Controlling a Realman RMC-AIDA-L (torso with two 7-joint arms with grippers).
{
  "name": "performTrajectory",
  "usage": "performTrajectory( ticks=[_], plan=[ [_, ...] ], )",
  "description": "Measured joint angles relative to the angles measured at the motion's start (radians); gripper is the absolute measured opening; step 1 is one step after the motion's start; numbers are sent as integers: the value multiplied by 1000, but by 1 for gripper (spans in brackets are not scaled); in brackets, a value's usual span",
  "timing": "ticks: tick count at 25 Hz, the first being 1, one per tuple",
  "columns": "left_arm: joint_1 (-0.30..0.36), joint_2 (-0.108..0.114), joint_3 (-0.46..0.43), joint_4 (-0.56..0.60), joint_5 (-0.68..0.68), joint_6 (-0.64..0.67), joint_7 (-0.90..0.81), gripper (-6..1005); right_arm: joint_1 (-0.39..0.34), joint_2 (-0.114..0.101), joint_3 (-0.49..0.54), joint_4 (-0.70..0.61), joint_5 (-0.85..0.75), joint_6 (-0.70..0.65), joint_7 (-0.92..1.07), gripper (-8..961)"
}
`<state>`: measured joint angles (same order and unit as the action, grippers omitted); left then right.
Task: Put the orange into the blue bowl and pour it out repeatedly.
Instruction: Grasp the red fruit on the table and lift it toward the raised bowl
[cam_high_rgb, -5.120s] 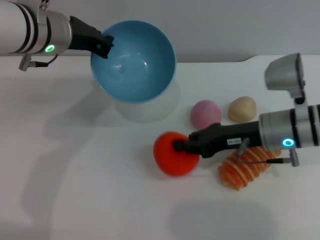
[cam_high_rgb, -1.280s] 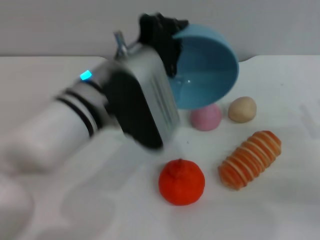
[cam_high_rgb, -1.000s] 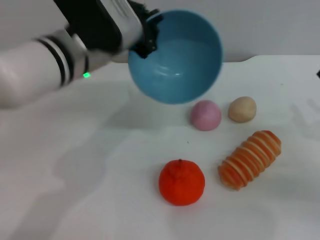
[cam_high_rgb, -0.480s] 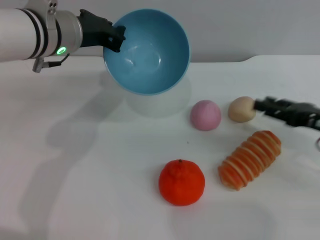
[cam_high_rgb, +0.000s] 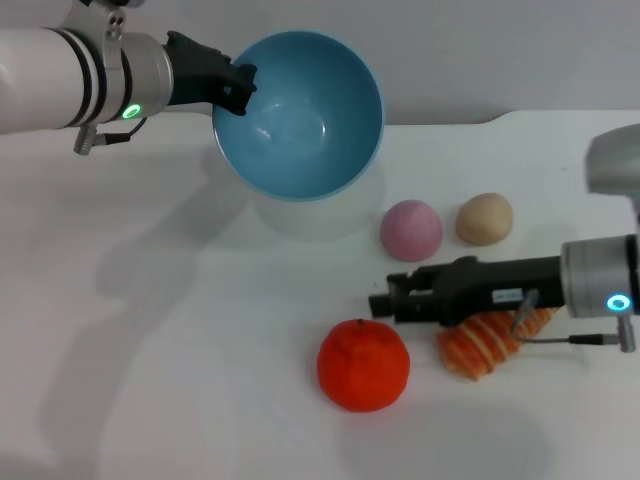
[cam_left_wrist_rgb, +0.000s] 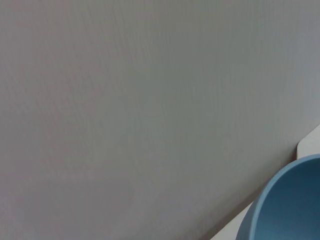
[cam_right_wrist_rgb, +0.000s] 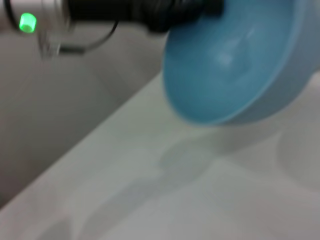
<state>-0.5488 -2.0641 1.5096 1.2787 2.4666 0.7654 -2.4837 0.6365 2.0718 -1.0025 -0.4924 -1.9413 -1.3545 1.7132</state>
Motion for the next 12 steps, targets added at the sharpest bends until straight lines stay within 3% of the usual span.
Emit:
performTrajectory(
  ticks=[12],
  plan=[
    [4, 0, 25, -18, -2, -24, 1, -1, 31, 4, -153, 44, 1, 17, -12, 462]
  ],
)
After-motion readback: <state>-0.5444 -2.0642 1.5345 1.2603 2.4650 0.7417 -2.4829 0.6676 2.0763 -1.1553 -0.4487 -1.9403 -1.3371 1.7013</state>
